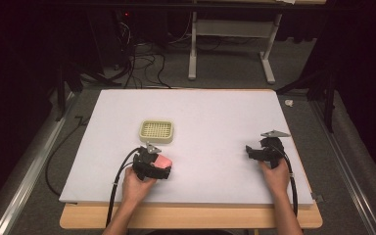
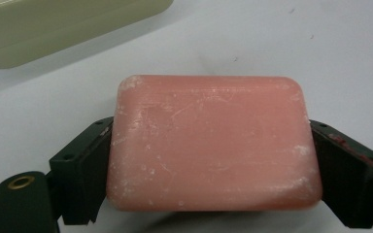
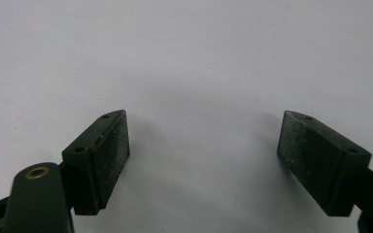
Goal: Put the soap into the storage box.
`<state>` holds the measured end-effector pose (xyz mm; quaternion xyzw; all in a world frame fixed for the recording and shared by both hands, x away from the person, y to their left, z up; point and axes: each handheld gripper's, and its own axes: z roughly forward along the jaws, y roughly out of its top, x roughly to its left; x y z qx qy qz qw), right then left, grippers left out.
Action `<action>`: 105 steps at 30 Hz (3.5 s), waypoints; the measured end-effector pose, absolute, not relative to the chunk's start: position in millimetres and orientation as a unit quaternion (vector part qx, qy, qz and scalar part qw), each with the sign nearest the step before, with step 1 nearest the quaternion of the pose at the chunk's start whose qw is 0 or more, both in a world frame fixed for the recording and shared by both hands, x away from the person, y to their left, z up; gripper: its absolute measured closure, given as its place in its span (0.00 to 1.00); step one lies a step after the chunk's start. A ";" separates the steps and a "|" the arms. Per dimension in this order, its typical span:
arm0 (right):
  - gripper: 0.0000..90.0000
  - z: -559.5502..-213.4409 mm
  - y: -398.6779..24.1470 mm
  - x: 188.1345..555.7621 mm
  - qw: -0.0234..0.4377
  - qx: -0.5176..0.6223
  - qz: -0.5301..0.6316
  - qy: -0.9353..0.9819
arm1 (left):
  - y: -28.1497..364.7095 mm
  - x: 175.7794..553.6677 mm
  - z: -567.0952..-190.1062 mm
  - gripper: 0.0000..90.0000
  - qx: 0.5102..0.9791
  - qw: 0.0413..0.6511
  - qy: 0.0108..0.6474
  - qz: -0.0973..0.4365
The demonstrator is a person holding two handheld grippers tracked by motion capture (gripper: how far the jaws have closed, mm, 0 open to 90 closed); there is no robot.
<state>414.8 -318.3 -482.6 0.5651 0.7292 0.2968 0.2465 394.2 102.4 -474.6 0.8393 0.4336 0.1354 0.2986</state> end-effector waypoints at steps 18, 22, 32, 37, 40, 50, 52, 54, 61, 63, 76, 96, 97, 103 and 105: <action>0.22 -482.6 -318.2 414.8 0.246 0.566 0.297 0.729 | 100.4 393.8 -474.5 0.15 0.841 0.291 0.434 0.141; 0.22 -482.6 -318.3 414.9 0.247 0.565 0.297 0.729 | 100.3 393.6 -474.3 0.15 0.841 0.291 0.435 0.141; 0.22 -482.6 -318.2 414.8 0.246 0.566 0.297 0.729 | 103.2 393.5 -472.1 0.15 0.839 0.293 0.437 0.138; 0.22 -482.6 -318.2 414.8 0.246 0.566 0.297 0.729 | 107.2 393.1 -467.4 0.15 0.834 0.305 0.440 0.134; 0.22 -482.6 -318.1 414.8 0.246 0.566 0.297 0.728 | 110.0 392.6 -464.6 0.15 0.830 0.312 0.443 0.133; 0.22 -482.6 -318.1 414.8 0.246 0.566 0.297 0.729 | 119.5 390.8 -455.9 0.15 0.816 0.330 0.454 0.134; 0.22 -482.6 -318.0 414.8 0.246 0.566 0.298 0.728 | 121.5 390.4 -454.3 0.15 0.815 0.332 0.456 0.135; 0.22 -482.6 -318.1 414.8 0.246 0.566 0.297 0.729 | 123.4 390.5 -452.4 0.15 0.813 0.335 0.457 0.135; 0.22 -482.6 -318.1 414.8 0.246 0.566 0.297 0.729 | 125.1 393.9 -443.0 0.15 0.808 0.340 0.459 0.143; 0.22 -482.6 -318.1 414.8 0.246 0.566 0.297 0.728 | 125.6 395.7 -440.4 0.15 0.806 0.343 0.461 0.144; 0.22 -482.6 -318.2 414.9 0.246 0.566 0.297 0.729 | 122.8 405.0 -425.5 0.15 0.807 0.346 0.453 0.155; 0.22 -482.6 -318.2 414.9 0.247 0.565 0.297 0.729 | 122.0 419.5 -416.7 0.15 0.805 0.347 0.456 0.155; 0.22 -482.6 -318.2 414.9 0.247 0.566 0.297 0.728 | 121.9 420.3 -416.3 0.15 0.805 0.346 0.456 0.157; 0.22 -482.6 -318.3 414.9 0.247 0.565 0.297 0.729 | 119.6 426.8 -411.5 0.15 0.808 0.339 0.452 0.169; 0.22 -482.6 -318.3 414.9 0.247 0.566 0.297 0.729 | 120.3 429.7 -409.6 0.15 0.808 0.341 0.451 0.166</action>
